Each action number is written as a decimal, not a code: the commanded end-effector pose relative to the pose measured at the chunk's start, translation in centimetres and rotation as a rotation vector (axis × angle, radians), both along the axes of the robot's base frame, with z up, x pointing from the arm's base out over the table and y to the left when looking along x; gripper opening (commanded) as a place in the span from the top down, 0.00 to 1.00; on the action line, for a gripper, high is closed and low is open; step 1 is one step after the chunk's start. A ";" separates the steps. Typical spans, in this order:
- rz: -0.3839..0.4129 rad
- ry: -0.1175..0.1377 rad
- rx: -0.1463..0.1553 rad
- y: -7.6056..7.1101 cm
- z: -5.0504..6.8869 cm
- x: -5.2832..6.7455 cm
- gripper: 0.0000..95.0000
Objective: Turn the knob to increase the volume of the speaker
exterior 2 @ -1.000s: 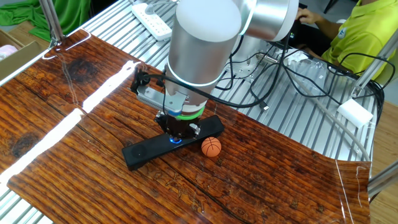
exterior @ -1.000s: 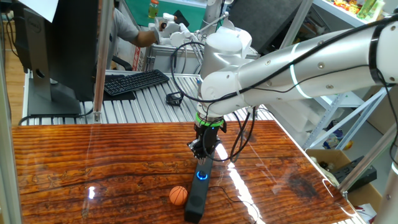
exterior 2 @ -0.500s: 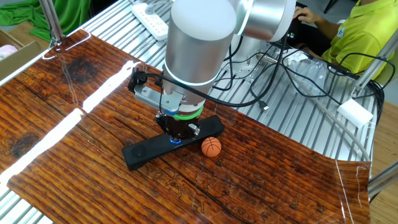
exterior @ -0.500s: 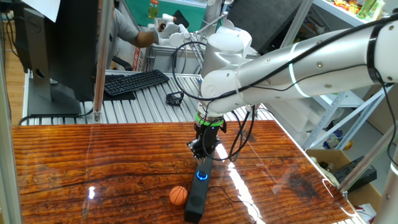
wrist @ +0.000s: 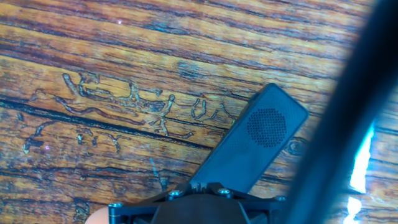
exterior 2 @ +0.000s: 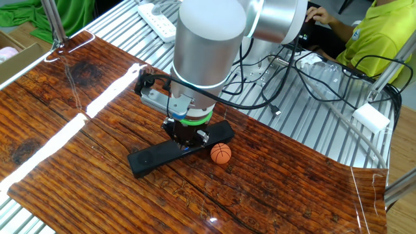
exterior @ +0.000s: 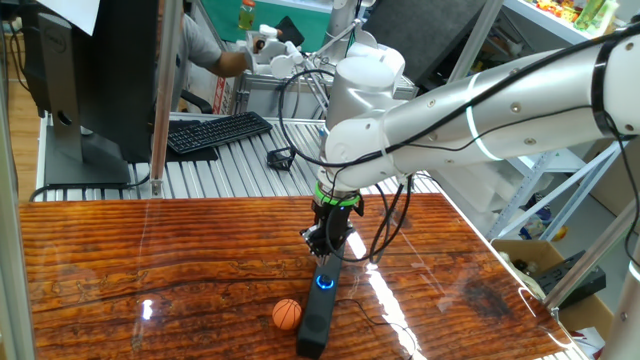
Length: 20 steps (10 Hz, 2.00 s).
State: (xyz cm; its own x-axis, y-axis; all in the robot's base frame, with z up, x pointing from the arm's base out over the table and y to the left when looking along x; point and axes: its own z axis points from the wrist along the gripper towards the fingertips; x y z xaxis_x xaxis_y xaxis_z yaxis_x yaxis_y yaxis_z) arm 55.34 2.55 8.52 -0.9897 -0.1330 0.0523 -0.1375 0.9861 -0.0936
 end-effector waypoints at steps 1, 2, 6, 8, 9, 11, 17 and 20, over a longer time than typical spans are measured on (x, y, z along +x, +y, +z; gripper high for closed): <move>0.001 -0.002 0.001 0.0 -0.2 0.1 1.00; 0.002 -0.001 0.003 -0.1 -0.3 0.2 1.00; 0.004 -0.010 0.015 -0.2 -0.8 0.3 1.00; 0.005 -0.012 0.017 -0.3 -1.0 0.4 1.00; 0.005 -0.013 0.018 -0.3 -1.0 0.4 1.00; 0.003 -0.018 0.021 -0.3 -1.3 0.4 1.00; -0.010 -0.018 0.024 -0.3 -1.5 0.4 1.00; -0.012 -0.001 0.033 -0.3 -1.6 0.4 1.00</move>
